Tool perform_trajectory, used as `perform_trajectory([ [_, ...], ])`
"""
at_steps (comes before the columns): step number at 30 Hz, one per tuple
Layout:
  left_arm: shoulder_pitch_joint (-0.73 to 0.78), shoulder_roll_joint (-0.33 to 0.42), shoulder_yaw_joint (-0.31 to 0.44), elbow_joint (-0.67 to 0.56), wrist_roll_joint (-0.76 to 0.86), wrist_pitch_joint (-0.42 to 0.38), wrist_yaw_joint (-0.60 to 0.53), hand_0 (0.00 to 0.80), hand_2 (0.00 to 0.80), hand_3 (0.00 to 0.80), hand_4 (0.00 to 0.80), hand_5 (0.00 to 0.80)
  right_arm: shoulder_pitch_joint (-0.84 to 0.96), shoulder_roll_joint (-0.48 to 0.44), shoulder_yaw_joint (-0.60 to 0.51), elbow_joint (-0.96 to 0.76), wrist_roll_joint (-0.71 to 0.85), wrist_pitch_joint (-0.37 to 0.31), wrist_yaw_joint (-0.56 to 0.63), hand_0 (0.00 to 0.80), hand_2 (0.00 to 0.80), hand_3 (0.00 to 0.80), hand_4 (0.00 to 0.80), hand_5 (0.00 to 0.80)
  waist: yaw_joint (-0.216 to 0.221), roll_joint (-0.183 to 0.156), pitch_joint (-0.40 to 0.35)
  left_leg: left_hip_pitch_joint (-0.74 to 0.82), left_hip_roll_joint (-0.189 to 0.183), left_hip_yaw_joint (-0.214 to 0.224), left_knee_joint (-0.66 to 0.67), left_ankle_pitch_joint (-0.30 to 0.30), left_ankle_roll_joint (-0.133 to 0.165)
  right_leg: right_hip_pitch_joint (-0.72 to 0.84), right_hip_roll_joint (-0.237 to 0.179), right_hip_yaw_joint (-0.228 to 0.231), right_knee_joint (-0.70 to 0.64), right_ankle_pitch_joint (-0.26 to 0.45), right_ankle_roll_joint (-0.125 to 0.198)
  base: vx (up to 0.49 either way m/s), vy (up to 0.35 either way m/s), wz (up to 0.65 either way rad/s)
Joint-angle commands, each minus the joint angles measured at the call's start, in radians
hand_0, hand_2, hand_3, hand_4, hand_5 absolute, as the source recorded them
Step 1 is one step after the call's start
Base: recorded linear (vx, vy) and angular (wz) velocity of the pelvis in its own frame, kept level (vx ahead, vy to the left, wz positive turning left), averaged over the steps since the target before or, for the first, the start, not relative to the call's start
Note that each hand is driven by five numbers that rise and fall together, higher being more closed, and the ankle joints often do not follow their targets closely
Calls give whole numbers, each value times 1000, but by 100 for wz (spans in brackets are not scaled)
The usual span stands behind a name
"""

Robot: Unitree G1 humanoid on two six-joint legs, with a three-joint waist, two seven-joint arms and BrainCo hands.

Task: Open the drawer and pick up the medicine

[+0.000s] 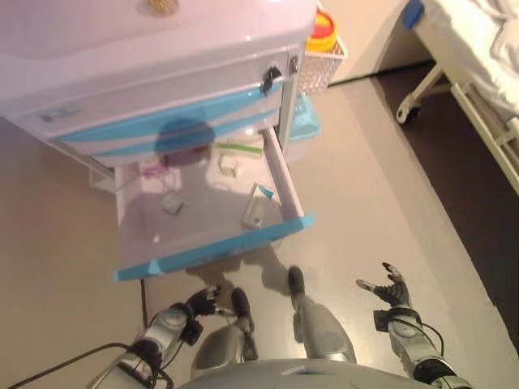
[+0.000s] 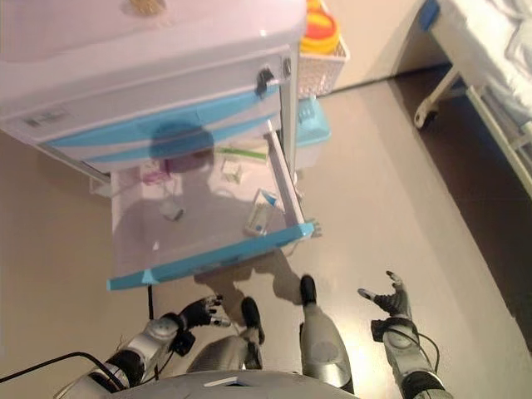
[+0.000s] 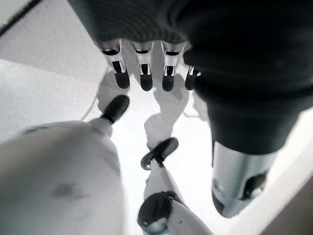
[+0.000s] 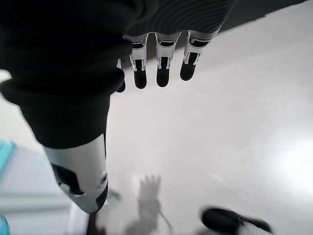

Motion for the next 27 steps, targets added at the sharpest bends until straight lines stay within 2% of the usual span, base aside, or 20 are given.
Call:
perform_trajectory([
  [1, -51, 38, -24, -94, -53, -13, 12, 0, 0, 0, 0, 0, -67, -29, 52, -26, 1, -33, 57, 0, 0, 0, 0, 0, 6, 10, 66, -110, -22, -44, 162, -135, 33, -71, 10, -22, 232, -158, 30, -109, 28, -6],
  [7, -137, 136, -36, -284, -97, 48, 16, 0, 0, 0, 0, 0, -89, -67, 124, -49, -5, -12, 82, 0, 0, 0, 0, 0, 7, 15, 134, -197, -33, -43, 296, -171, 40, -150, -10, -32, 338, -183, 14, -47, 57, -2],
  [13, -264, 288, 0, -464, -161, 153, -19, 0, 0, 0, 0, 0, -62, -108, 117, -92, 11, 12, 77, 0, 0, 0, 0, 0, -19, 29, 155, -241, -40, -17, 361, -196, 50, -204, -18, -4, 373, -181, 12, 22, 88, -7],
  [16, -341, 353, 27, -505, -206, 202, -32, 0, 0, 0, 0, 0, -49, -122, 105, -67, 0, 1, 80, 0, 0, 0, 0, 0, -35, 37, 155, -265, -43, 2, 383, -206, 55, -236, -23, 13, 379, -174, 15, 47, 107, -9],
  [20, -501, 422, 62, -442, -244, 260, -48, 0, 0, 0, 0, 0, -47, -133, 99, -33, -7, -12, 87, 0, 0, 0, 0, 0, -60, 38, 155, -307, -48, 21, 420, -220, 63, -286, -23, 43, 387, -160, 19, 25, 87, -6],
  [23, -635, 463, 76, -311, -255, 263, -35, 0, 0, 0, 0, 0, -51, -141, 101, -18, -13, -13, 94, 0, 0, 0, 0, 0, -80, 33, 155, -329, -44, 39, 440, -230, 67, -314, -22, 66, 387, -149, 24, 19, 87, -7],
  [25, -726, 490, 81, -202, -269, 257, 16, 0, 0, 0, 0, 0, -55, -147, 107, -25, -21, -7, 99, 0, 0, 0, 0, 0, -97, 29, 155, -341, -39, 55, 452, -239, 70, -331, -20, 85, 386, -143, 29, 51, 124, -14],
  [26, -764, 500, 73, -161, -265, 265, 42, 0, 0, 0, 0, 0, -51, -148, 111, -28, -24, -7, 100, 0, 0, 0, 0, 0, -105, 32, 155, -330, -38, 46, 462, -270, 66, -323, -16, 93, 398, -169, 38, 85, 135, -23],
  [27, -813, 511, 69, -101, -269, 267, 74, 0, 0, 0, 0, 0, -56, -151, 118, -30, -28, -9, 104, 0, 0, 0, 0, 0, -114, 27, 155, -337, -35, 53, 469, -274, 66, -332, -15, 102, 398, -166, 40, 79, 129, -25],
])
